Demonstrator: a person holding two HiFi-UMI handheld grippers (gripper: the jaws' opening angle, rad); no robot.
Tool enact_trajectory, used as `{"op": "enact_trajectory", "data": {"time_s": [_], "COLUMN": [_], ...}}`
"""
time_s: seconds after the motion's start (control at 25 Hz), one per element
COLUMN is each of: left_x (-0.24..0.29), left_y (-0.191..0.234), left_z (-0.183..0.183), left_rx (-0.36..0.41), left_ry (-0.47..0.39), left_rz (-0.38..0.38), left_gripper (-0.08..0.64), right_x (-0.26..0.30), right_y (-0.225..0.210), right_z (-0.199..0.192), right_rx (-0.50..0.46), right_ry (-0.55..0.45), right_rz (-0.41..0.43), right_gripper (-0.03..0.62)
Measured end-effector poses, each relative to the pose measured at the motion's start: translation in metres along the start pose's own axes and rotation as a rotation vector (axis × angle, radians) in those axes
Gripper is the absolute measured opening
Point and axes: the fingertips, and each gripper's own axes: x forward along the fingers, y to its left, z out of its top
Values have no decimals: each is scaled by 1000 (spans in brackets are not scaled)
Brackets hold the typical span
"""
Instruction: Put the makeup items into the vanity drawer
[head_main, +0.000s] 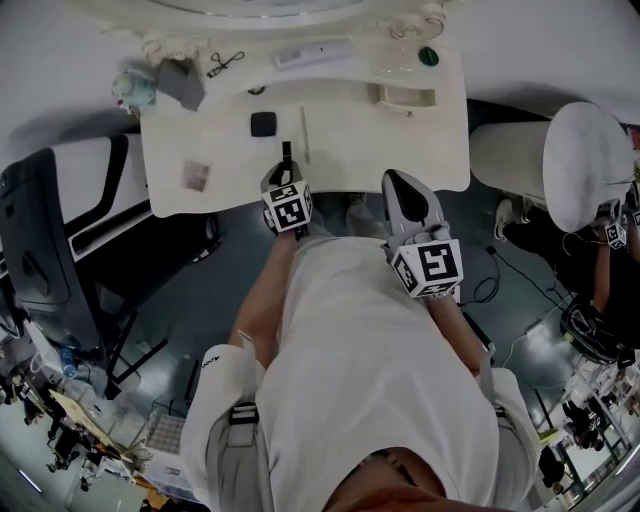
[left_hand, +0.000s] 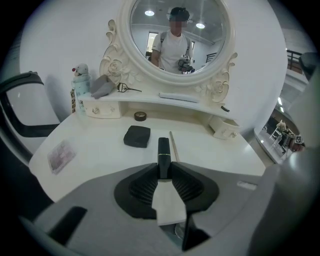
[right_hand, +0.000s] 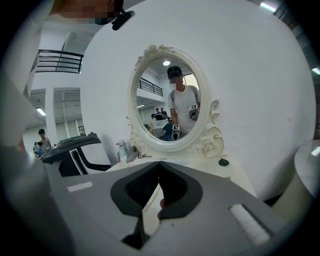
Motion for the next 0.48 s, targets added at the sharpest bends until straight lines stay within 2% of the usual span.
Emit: {"op": "enact_trajectory", "data": {"time_s": [0.2,0.48], "left_x": [-4,-1], "left_y": [-33,-92], "left_z": [18,51], "left_rx": [19,136], "left_ry": [-24,-46], "left_rz": [-44,-118], "left_gripper": [95,95], "right_x": [-2,-11], "right_y": [-15,-50], "right_z": [7,20], "right_rx": [32,79], "right_ry": [-34,-80], "right_rz": [3,-46], "right_gripper": [9,9]}}
